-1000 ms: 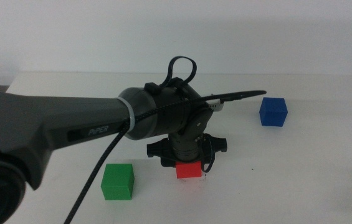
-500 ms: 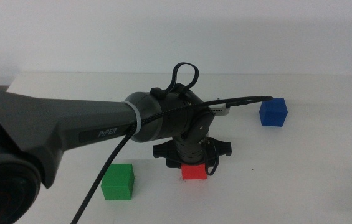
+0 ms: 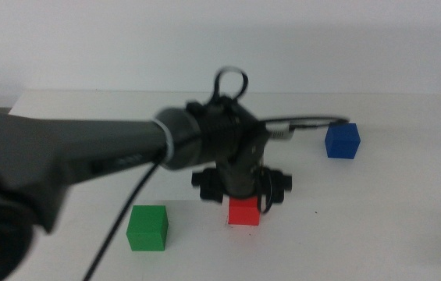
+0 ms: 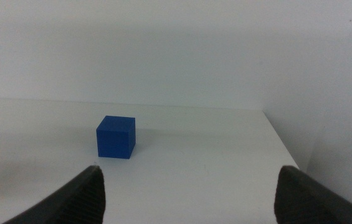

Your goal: Stack red cubes first, then green, then blue cubes in a specific spot.

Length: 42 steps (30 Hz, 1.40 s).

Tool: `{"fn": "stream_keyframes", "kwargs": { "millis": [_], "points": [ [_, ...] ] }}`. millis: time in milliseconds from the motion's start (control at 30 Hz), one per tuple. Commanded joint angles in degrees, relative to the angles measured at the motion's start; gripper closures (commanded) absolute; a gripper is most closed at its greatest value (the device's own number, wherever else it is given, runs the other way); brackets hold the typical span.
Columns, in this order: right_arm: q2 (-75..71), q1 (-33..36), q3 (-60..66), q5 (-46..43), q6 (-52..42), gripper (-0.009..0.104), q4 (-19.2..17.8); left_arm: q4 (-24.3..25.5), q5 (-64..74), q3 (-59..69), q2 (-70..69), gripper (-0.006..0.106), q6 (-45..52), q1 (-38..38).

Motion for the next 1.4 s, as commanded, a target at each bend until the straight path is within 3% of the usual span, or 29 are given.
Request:
{"fn": "stream_keyframes", "kwargs": {
  "millis": [0, 233, 467, 633, 1133, 1233, 1367],
  "points": [
    [-0.3, -0.1, 0.2, -0.4, -0.7, 0.002, -0.1, -0.1, 3.0, -2.0, -4.6, 0.007, 3.2, 0.1],
    [-0.3, -0.1, 0.2, -0.4, -0.7, 0.002, -0.1, 8.0, 15.1, 4.6, -22.0, 0.007, 2.5, 1.0],
    [-0.3, -0.1, 0.2, -0.4, -0.7, 0.002, -0.1, 0.3, 9.8, 23.6, -37.8, 0.007, 4.0, 10.4],
    [-0.3, -0.1, 0.2, -0.4, -0.7, 0.002, -0.1, -5.3, 8.1, 26.8, -33.8, 0.008, 12.0, 14.5],
    [-0.3, -0.1, 0.2, -0.4, -0.7, 0.002, -0.1, -3.8, -2.9, 26.8, -16.5, 0.01, 14.6, 15.0],
    [-0.3, -0.1, 0.2, -0.4, -0.7, 0.002, -0.1, -3.8, -4.2, 26.8, -16.0, 0.019, 14.6, 15.4],
    [-0.3, -0.1, 0.2, -0.4, -0.7, 0.002, -0.1, -5.3, -4.1, 26.3, -17.6, 0.051, 16.2, 15.5]
  ]
}}
